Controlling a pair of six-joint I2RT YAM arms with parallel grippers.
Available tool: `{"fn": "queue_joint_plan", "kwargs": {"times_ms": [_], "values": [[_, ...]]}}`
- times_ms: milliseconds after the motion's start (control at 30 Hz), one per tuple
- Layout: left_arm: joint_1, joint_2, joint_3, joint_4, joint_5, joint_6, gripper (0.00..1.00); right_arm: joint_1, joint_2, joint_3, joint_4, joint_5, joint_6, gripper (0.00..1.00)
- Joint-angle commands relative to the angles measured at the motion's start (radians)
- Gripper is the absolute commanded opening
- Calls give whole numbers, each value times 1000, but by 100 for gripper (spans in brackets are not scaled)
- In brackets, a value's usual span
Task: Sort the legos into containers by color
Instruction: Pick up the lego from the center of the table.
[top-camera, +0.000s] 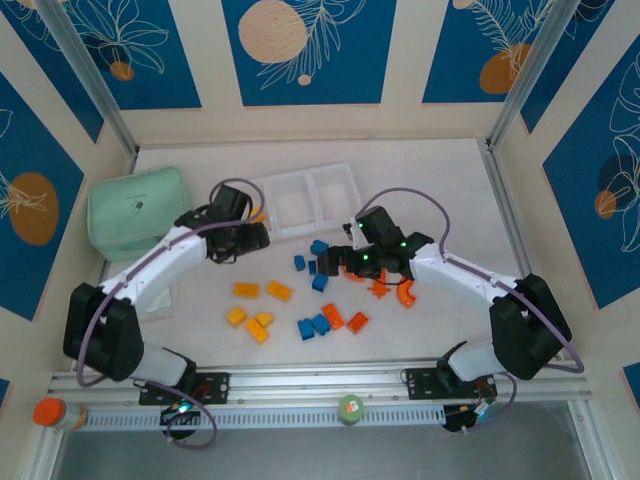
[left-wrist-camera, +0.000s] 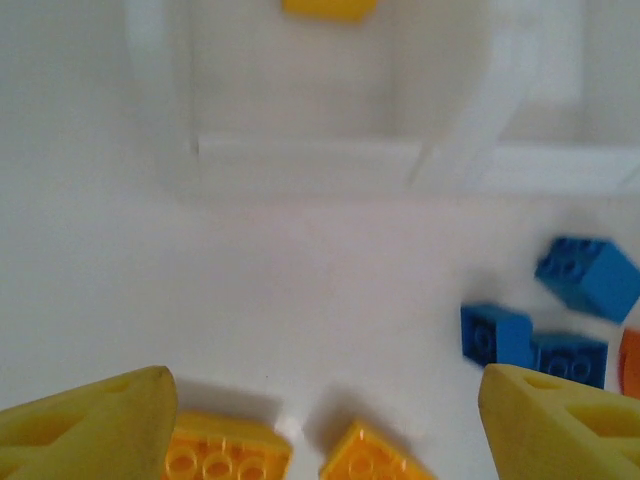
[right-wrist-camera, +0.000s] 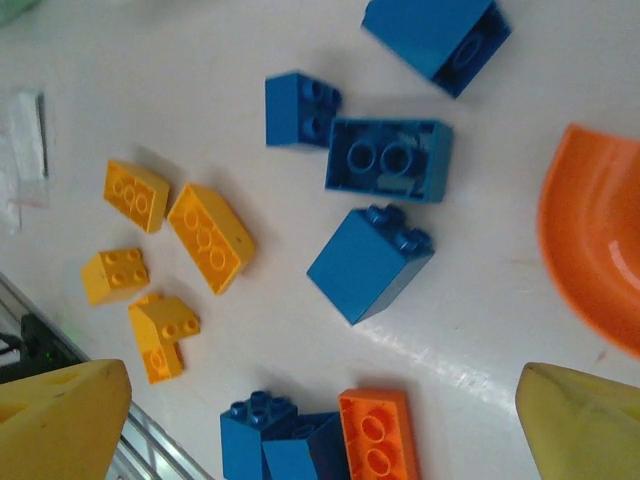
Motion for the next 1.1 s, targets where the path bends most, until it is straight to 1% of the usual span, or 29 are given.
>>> {"fn": "queue_joint_plan", "kwargs": {"times_ms": [0,33,133,233,500,767,833,967,1067], "values": [[-52,-85,-88,-53,-4,-137,82,44,-3,-29,52,-27,3,99],[-71,-109,-121,-53,-16,-176,85,56,-1,-37,61,-29,4,99],[-113,-161,-213,-30,-32,-278,88,92,5,-53,95,-29,9,99],[-134,-156,-263,-11,-30,-339,90,116,23,-46,102,-19,14,99],[-136,-87,-286,55,-69,-362,90,126,21,-37,84,24,11,99],[-135,28,-237,103,-72,-348,89,113,20,-17,56,36,2,99],[-135,52,-216,109,-89,-342,87,110,21,-13,54,34,1,99],[-130,106,-172,133,-112,-313,79,106,32,-2,47,24,-10,99],[-119,151,-143,119,-128,-289,70,108,34,15,26,26,-18,99]]}}
